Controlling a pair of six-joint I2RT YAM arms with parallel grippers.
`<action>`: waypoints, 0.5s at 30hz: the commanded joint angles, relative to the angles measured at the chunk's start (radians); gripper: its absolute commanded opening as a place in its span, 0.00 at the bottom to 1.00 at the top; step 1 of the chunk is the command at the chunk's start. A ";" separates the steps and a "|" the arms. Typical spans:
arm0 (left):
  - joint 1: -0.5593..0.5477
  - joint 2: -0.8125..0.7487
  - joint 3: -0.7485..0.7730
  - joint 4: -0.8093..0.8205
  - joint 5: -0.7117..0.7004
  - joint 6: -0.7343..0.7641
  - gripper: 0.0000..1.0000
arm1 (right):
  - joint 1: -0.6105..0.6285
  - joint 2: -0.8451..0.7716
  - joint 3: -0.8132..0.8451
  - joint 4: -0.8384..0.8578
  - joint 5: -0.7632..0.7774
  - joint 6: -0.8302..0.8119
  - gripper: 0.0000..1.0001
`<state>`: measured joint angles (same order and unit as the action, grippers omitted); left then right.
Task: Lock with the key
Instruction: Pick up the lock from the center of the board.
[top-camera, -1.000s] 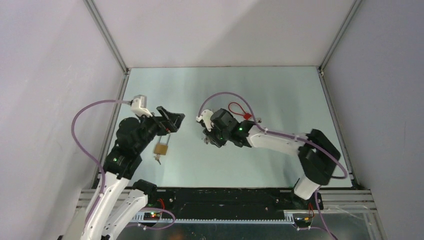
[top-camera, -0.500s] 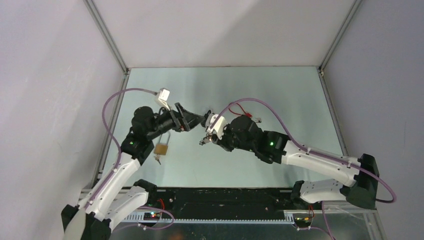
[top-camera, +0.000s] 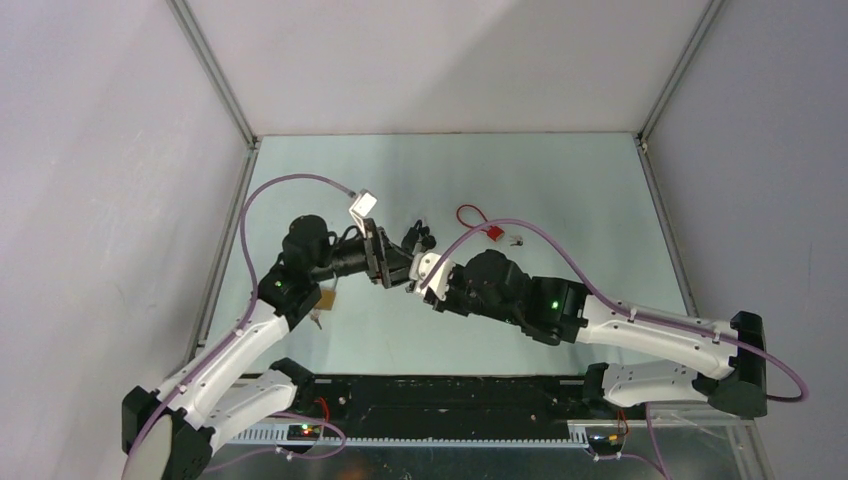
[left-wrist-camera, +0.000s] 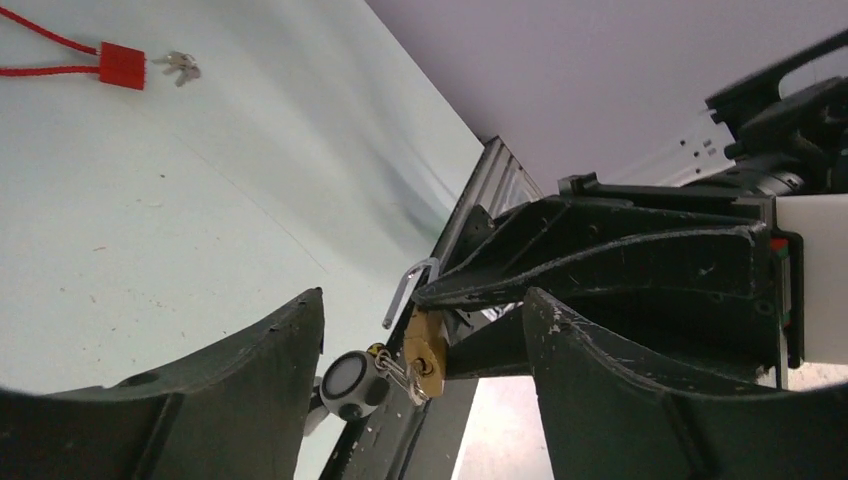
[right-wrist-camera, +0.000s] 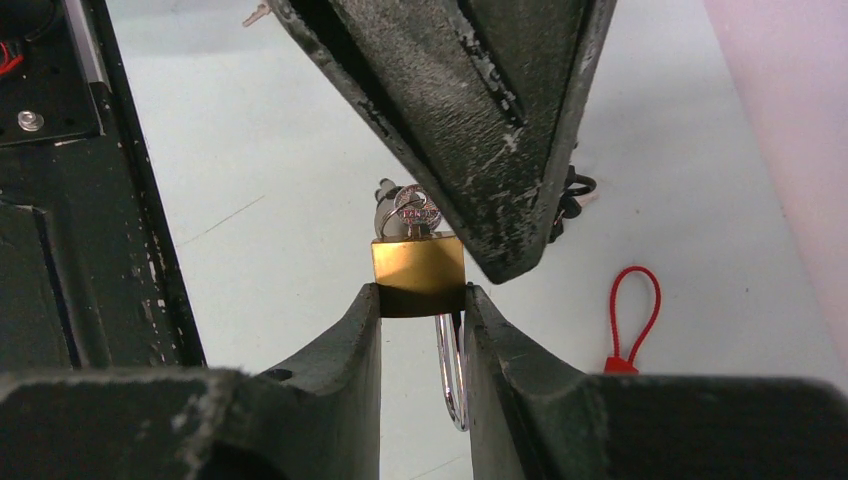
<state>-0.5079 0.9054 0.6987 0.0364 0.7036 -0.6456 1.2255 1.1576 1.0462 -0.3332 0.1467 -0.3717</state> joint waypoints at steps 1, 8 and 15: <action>-0.011 -0.023 -0.024 0.037 0.099 0.035 0.75 | 0.015 -0.028 0.009 0.026 0.064 -0.037 0.11; -0.038 -0.022 -0.043 0.037 0.164 0.076 0.73 | 0.019 -0.033 0.009 0.057 0.080 -0.043 0.10; -0.048 -0.009 -0.038 0.037 0.165 0.082 0.56 | 0.034 -0.047 0.008 0.071 0.068 -0.055 0.10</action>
<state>-0.5442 0.8959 0.6544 0.0433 0.8310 -0.5911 1.2457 1.1519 1.0443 -0.3294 0.2031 -0.4049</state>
